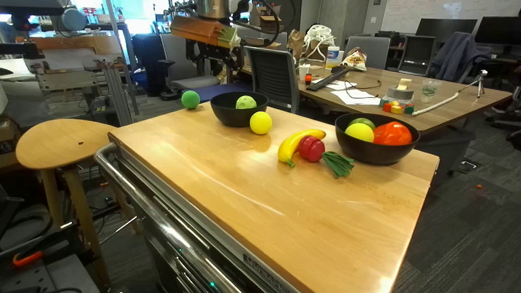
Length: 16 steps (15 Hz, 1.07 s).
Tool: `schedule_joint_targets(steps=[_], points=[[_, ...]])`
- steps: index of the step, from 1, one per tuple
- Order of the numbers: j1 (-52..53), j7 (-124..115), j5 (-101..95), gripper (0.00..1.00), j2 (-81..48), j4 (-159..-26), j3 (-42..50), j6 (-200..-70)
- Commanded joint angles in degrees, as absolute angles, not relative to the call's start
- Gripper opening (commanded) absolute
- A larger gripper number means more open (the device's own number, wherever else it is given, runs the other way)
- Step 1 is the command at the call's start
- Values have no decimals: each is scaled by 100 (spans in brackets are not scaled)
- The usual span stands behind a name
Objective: Remove all the plastic vegetables and fruits from the two bowls
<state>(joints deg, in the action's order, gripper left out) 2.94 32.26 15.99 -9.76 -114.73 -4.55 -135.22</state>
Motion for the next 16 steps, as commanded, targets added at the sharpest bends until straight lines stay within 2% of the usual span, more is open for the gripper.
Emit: schedule_joint_targets(steps=[1,16], points=[[265,3028,1126,100,-1481,-11063,-509,-13859],[188,2567,174,100,-2229,-10372,-551,-14322]])
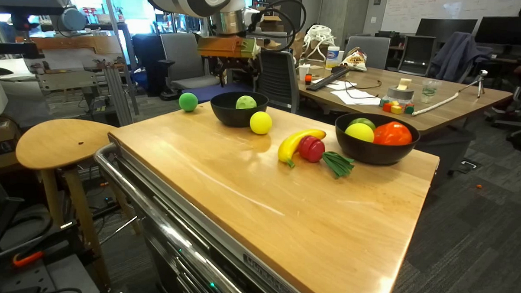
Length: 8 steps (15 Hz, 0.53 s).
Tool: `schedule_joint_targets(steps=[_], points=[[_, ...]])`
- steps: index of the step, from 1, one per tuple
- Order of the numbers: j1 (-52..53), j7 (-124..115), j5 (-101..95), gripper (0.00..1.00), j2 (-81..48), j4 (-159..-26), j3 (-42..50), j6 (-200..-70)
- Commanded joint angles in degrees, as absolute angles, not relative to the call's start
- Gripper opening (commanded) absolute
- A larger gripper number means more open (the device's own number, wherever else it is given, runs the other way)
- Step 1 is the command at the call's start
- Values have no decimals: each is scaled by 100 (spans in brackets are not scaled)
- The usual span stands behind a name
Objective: Remove all the plastic vegetables and fruits from the two bowls
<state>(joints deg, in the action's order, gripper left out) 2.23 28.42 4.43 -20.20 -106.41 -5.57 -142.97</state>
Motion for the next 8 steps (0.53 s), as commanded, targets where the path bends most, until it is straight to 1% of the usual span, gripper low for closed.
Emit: schedule_joint_targets(steps=[1,8], points=[[183,2497,96,100,-2291,-10337,-532,-14332],[179,1960,-220,100,-2690,-10113,-395,-14284]])
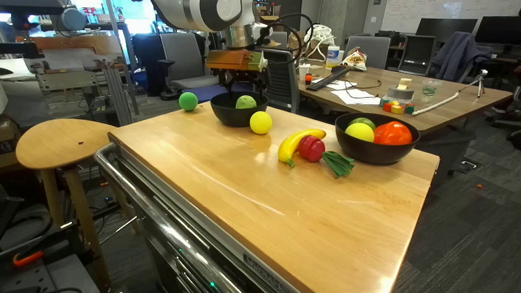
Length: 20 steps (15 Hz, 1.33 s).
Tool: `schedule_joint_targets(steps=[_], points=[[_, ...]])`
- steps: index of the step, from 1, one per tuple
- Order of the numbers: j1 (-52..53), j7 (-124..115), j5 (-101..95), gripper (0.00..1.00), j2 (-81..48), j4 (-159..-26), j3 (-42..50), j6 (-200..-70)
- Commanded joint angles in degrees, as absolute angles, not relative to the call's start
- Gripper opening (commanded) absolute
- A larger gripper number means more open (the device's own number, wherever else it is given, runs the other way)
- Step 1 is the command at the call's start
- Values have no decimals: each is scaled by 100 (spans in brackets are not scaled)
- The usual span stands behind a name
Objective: Remove all the plastic vegetables and fruits from the two bowls
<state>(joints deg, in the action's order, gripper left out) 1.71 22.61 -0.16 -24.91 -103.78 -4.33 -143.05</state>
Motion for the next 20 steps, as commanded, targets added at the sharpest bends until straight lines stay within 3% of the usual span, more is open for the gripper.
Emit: schedule_joint_targets(steps=[1,6,7,9,12,16,18,20], points=[[182,1901,-240,100,-2718,-10108,-391,-14272],[213,1694,-274,98,-2802,-10119,-402,-14245],[216,1662,-270,82,-2804,-10125,-404,-14211],[227,1629,-280,70,-2784,-10157,-406,-14192],[263,1582,-318,43,-2560,-10305,-410,-14216],[324,1665,-462,31,-1703,-10867,-473,-14316],[281,1892,-407,19,-1142,-11331,-617,-14521],[250,2191,-230,17,-538,-11896,-771,-14689]])
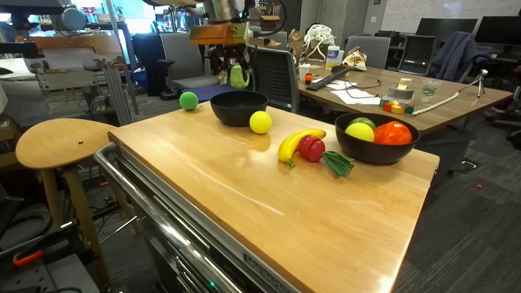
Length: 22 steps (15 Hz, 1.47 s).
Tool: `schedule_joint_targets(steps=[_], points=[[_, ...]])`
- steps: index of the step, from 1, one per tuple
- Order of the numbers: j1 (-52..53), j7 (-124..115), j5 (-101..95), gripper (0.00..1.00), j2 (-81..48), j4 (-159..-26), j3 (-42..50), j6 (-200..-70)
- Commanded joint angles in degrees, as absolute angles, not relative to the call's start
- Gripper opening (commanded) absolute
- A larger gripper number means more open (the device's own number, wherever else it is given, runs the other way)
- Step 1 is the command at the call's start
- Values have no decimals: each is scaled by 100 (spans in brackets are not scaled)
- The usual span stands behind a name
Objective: Remove all the plastic vegetables and fruits from the two bowls
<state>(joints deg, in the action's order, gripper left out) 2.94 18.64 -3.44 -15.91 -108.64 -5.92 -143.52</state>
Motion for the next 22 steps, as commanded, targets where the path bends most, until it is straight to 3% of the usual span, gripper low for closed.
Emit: schedule_joint_targets(steps=[1,6,11,12,14,15,19,22], points=[[265,2312,-129,15,-230,-12231,-825,-14667],[566,2403,216,14,567,-13608,-855,-14580],[735,2247,-1,17,385,-14293,-840,-14872],[753,2234,-5,61,361,-14367,-847,-14946],[781,2263,1,62,427,-14467,-852,-14972],[788,2280,7,67,487,-14470,-848,-14976],[819,2609,514,99,865,-14161,-741,-14711],[779,2910,684,100,1058,-13545,-493,-14454]])
